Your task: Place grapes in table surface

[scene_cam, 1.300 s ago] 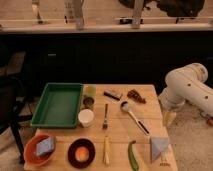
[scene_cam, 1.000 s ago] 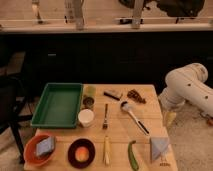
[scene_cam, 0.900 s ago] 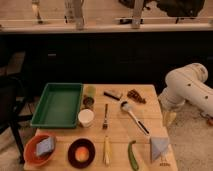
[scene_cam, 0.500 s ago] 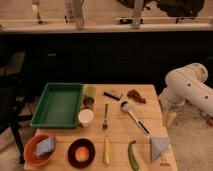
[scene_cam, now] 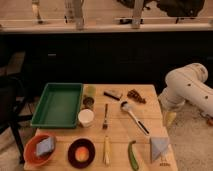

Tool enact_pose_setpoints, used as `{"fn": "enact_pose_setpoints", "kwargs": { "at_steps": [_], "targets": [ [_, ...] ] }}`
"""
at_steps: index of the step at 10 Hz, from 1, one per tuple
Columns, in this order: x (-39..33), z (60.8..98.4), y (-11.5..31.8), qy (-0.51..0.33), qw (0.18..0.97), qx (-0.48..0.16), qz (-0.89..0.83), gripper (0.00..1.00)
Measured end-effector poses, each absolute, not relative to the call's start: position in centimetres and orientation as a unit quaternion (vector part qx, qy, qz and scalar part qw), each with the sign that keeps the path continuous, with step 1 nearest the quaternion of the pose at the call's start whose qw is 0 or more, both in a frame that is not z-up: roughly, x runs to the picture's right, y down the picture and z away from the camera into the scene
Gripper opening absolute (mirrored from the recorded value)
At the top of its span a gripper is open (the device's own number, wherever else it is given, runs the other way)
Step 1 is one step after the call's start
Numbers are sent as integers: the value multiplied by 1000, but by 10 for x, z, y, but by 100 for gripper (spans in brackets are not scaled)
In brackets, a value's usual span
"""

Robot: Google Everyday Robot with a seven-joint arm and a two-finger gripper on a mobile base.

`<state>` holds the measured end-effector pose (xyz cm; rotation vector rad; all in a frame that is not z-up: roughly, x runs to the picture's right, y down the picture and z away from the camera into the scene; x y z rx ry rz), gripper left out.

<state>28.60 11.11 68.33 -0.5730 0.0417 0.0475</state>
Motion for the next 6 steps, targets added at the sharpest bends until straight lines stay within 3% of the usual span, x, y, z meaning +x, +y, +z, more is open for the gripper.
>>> {"fn": "enact_pose_setpoints", "kwargs": {
  "at_steps": [6],
  "targets": [
    [286,683,110,20,959,-280,32,80]
  ]
}}
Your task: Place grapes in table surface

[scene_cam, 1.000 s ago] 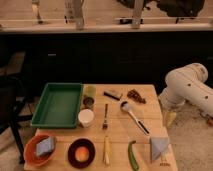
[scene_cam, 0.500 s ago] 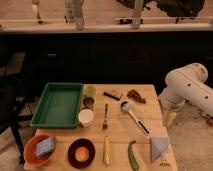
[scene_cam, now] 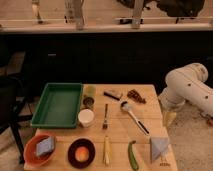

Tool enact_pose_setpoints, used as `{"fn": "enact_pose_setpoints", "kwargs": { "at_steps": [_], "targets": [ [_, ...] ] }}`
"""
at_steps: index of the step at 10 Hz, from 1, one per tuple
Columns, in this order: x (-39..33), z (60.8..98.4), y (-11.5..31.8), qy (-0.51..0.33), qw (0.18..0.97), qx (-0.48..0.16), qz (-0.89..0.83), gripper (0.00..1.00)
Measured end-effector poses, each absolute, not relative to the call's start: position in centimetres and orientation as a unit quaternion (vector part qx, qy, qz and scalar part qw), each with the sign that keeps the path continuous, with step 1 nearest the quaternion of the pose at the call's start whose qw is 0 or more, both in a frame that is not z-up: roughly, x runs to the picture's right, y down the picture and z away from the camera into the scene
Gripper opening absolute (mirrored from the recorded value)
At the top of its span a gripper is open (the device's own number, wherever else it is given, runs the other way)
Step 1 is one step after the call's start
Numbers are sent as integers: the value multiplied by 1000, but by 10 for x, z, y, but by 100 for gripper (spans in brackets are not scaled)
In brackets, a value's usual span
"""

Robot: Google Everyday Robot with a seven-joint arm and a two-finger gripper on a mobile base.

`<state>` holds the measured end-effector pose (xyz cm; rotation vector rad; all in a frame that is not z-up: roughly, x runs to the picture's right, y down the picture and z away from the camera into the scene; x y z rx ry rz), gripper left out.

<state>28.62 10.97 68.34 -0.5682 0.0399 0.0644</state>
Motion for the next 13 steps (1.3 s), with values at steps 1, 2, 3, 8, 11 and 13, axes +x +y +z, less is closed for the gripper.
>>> {"fn": "enact_pose_setpoints", "kwargs": {
  "at_steps": [1,2,3,8,11,13],
  "targets": [
    [287,684,107,21,959,-277,47,80],
    [287,688,102,24,958,-273,81,80],
    [282,695,96,10,957,-272,100,80],
    [266,732,82,-29,955,-265,130,80],
    [257,761,79,-35,955,-266,127,80],
    [254,783,75,-42,958,-256,123,80]
  ]
}}
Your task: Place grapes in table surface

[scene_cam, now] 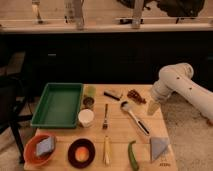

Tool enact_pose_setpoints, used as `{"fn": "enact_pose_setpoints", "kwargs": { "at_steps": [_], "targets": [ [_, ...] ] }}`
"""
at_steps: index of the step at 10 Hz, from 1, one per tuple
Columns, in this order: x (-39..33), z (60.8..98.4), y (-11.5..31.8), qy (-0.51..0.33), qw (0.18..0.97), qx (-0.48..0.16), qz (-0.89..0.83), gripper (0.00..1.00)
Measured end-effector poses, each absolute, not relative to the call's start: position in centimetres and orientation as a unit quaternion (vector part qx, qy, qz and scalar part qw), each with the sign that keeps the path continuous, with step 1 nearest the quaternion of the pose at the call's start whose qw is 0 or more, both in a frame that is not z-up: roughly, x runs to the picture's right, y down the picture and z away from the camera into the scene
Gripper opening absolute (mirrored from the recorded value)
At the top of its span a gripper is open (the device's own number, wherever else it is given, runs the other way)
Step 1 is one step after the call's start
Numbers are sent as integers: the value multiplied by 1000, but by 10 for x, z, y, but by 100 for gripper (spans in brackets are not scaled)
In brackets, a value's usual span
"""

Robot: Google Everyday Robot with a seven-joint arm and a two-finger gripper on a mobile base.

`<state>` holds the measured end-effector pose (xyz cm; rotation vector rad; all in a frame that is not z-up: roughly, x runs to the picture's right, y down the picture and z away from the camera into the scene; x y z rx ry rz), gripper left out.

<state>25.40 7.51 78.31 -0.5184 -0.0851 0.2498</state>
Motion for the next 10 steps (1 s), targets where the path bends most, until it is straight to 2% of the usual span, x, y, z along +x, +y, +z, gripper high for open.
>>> {"fn": "enact_pose_setpoints", "kwargs": {
  "at_steps": [2,8,10],
  "targets": [
    [252,794,67,-45,961,-245,121,80],
    [252,794,67,-45,961,-244,121,80],
    [263,808,71,-40,960,-241,136,80]
  ]
}}
